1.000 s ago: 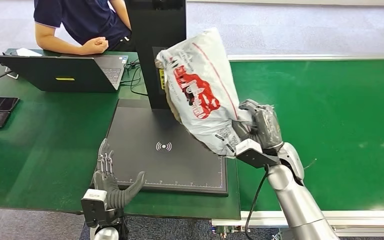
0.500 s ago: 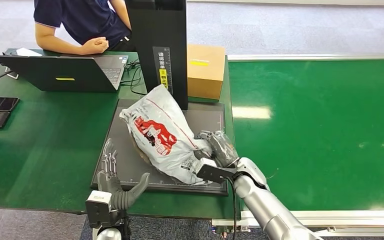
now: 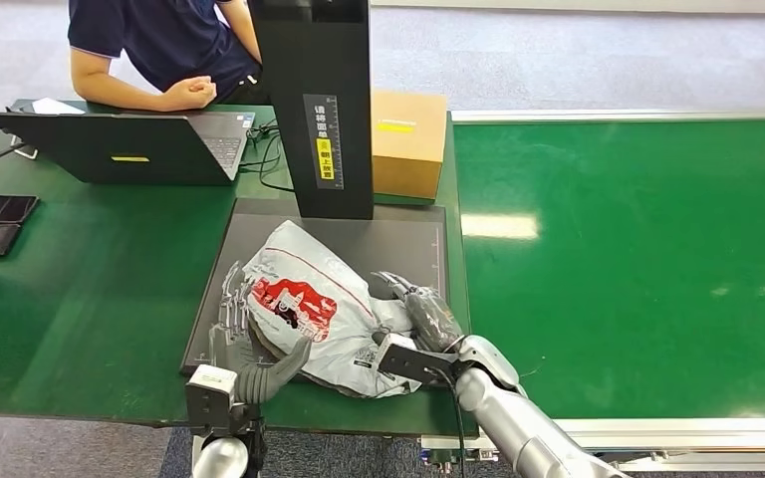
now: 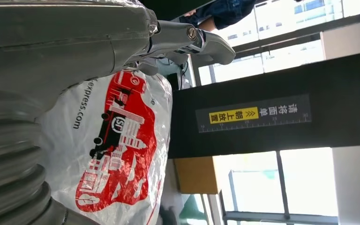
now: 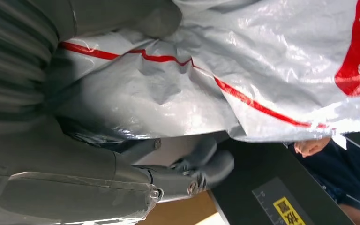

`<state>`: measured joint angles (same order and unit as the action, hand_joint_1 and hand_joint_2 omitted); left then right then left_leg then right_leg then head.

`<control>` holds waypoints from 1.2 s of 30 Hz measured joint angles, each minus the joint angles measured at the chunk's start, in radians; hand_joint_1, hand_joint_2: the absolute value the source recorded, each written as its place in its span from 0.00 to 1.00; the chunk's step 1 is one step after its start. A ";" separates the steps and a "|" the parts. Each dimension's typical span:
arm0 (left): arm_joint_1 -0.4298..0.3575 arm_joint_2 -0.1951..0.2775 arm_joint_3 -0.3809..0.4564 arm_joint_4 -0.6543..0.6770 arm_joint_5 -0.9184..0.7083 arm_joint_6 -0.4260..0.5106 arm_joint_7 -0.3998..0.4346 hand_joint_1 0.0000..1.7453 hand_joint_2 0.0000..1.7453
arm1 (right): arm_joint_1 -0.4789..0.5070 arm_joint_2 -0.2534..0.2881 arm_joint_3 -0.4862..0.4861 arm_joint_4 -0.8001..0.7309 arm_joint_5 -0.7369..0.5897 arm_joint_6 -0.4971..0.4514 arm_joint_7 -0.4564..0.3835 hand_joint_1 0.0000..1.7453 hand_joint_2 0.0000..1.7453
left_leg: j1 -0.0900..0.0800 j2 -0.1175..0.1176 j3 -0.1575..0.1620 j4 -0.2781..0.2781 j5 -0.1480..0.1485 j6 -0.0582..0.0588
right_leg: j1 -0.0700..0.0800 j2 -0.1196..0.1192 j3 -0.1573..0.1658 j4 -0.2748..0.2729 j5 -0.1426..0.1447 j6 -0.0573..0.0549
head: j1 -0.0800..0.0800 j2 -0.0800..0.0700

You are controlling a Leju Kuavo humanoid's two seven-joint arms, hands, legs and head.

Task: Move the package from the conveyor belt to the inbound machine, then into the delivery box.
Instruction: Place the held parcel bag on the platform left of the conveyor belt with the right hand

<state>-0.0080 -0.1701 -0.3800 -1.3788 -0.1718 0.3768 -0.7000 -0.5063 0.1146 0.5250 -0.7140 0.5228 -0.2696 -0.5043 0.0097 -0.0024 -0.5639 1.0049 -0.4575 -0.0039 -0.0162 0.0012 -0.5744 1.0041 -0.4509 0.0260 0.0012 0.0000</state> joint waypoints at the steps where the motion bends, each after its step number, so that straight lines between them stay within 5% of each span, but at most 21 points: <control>1: -0.001 0.000 0.000 0.002 -0.005 0.000 0.000 0.00 1.00 | 0.010 0.000 -0.001 -0.015 -0.004 -0.011 0.000 0.00 1.00 | 0.000 0.000 0.000 0.000 0.000 0.000 | 0.000 0.000 0.000 0.000 0.000 0.000 | 0.000 0.000; 9: -0.002 0.001 0.011 0.007 -0.055 0.017 0.000 0.00 1.00 | 0.194 -0.020 -0.027 -0.268 -0.126 -0.106 -0.074 0.00 1.00 | 0.000 -0.001 -0.003 0.000 0.000 0.000 | 0.000 -0.001 -0.002 0.000 -0.001 0.000 | 0.000 0.000; 19: 0.018 0.019 0.022 -0.020 -0.153 0.077 0.000 0.00 1.00 | 0.455 -0.028 -0.093 -0.705 -0.361 -0.059 -0.142 0.00 1.00 | 0.000 -0.001 -0.006 0.000 -0.001 -0.001 | 0.000 -0.001 -0.005 0.000 -0.002 -0.001 | 0.000 0.000; 36: 0.070 0.021 0.055 -0.106 -0.500 0.017 0.057 0.00 1.00 | 0.608 0.005 -0.244 -0.838 -0.400 0.039 -0.144 0.00 1.00 | 0.000 -0.001 -0.005 0.000 -0.001 -0.001 | 0.000 -0.001 -0.004 0.000 -0.001 -0.001 | 0.000 0.000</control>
<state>0.0616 -0.1489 -0.3247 -1.4845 -0.6713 0.3940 -0.6430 0.1018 0.1192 0.2814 -1.5523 0.1232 -0.2306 -0.6485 0.0097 -0.0034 -0.5693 1.0047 -0.4589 -0.0048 -0.0163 0.0004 -0.5788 1.0040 -0.4524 0.0250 0.0010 0.0000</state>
